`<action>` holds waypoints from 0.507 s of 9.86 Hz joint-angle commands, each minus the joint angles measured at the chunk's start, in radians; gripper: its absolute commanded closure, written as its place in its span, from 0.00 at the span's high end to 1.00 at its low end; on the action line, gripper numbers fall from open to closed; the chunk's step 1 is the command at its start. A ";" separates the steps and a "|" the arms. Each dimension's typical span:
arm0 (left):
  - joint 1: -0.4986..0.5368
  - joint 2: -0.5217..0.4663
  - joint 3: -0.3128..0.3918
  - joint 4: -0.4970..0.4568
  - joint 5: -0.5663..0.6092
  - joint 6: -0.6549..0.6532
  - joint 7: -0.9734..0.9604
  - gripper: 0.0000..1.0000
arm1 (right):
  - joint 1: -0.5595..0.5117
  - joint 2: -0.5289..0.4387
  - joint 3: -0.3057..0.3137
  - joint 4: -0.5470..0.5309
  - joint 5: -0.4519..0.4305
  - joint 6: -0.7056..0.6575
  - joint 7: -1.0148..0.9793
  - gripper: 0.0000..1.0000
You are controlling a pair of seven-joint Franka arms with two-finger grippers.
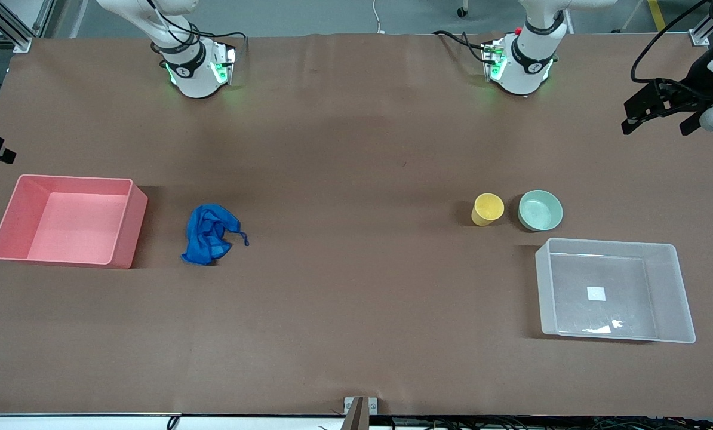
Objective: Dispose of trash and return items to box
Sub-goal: 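Reach the right gripper to the blue cloth while the left gripper reaches the green bowl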
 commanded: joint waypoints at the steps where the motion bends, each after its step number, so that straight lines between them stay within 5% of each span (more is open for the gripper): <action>1: -0.008 0.003 0.011 -0.029 -0.008 -0.006 0.005 1.00 | -0.004 -0.010 0.007 -0.009 0.011 -0.001 0.005 1.00; 5: -0.006 0.020 0.018 -0.020 -0.001 -0.006 0.001 1.00 | -0.004 -0.010 0.007 -0.009 0.011 -0.003 0.006 1.00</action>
